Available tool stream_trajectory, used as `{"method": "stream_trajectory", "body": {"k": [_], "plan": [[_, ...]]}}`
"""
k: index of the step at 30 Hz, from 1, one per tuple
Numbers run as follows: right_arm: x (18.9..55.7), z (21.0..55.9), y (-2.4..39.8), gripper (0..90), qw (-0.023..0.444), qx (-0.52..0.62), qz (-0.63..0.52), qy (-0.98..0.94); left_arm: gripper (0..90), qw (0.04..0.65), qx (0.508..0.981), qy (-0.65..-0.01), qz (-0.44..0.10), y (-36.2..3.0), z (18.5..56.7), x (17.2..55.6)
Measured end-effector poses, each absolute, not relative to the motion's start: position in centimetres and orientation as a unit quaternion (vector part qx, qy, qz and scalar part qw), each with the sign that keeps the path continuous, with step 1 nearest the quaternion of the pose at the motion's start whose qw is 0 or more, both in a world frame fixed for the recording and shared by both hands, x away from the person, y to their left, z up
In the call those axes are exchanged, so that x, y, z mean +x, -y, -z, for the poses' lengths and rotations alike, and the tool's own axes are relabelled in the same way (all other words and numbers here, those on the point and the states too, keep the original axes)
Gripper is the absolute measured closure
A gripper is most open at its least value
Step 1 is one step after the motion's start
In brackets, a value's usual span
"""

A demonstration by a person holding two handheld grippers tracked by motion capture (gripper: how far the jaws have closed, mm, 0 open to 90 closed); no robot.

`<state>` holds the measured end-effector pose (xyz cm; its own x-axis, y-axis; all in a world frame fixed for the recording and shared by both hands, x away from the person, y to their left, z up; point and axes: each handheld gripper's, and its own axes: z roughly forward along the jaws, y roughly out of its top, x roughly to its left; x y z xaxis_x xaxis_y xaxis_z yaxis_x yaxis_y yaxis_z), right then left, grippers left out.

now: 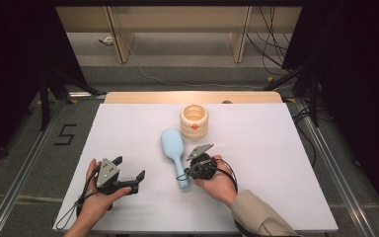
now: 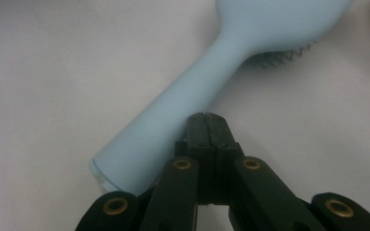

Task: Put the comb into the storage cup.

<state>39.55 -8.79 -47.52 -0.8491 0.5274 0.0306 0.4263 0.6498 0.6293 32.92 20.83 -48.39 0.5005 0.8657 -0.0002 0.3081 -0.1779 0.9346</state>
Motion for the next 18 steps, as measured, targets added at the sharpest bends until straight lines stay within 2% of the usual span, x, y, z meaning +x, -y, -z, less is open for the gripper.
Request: {"method": "stream_trajectory", "body": {"k": [18], "plan": [[39.1,48.0,4.3,90.0,0.055,0.238,-0.324,-0.914,9.0,0.495,0.710,-0.417,-0.278,-20.9,48.4,33.0]]}}
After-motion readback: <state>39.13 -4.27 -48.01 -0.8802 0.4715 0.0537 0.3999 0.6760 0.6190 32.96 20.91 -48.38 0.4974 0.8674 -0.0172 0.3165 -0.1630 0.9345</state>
